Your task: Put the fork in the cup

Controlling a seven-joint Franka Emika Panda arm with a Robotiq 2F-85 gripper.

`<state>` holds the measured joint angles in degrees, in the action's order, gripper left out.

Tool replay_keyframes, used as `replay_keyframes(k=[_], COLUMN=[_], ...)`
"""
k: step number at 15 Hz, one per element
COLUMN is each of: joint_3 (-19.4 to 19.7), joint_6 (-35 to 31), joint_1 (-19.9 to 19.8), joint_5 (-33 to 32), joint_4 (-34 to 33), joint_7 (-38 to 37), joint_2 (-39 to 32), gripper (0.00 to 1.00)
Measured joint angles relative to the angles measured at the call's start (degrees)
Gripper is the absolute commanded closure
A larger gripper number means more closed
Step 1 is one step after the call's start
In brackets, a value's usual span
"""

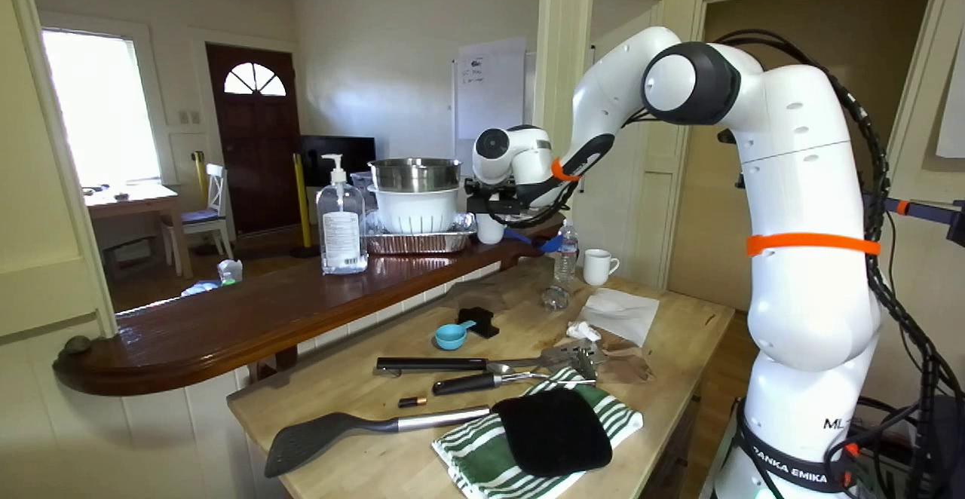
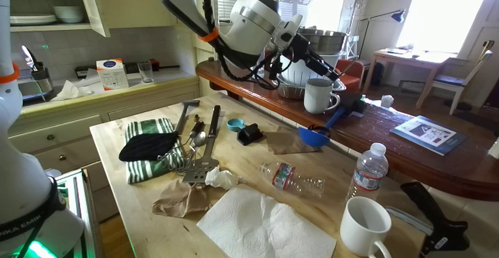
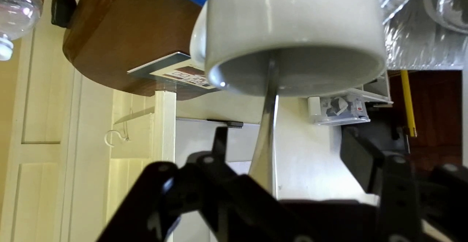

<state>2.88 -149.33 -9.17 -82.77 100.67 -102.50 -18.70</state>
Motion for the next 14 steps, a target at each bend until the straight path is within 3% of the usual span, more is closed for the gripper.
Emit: replay_keyframes(k=[3, 4, 7, 10, 14], joint_3=[-0.3, -1.0, -8.9, -12.4, -8.4], joint_6=[0.0, 0.0, 2.7, 7.9, 15.9], joint_1=[0.0, -0.4, -6.5, -8.3, -1.7], joint_5=[4.7, 9.6, 23.6, 37.4, 53.3], joint_4=[0.5, 1.2, 7.1, 12.0, 14.0], joint_7=[2.1, 5.4, 19.3, 33.2, 51.1], joint_2=[2.3, 4.0, 11.4, 18.5, 25.3], gripper=[0.0, 0.0, 0.0, 0.0, 0.0])
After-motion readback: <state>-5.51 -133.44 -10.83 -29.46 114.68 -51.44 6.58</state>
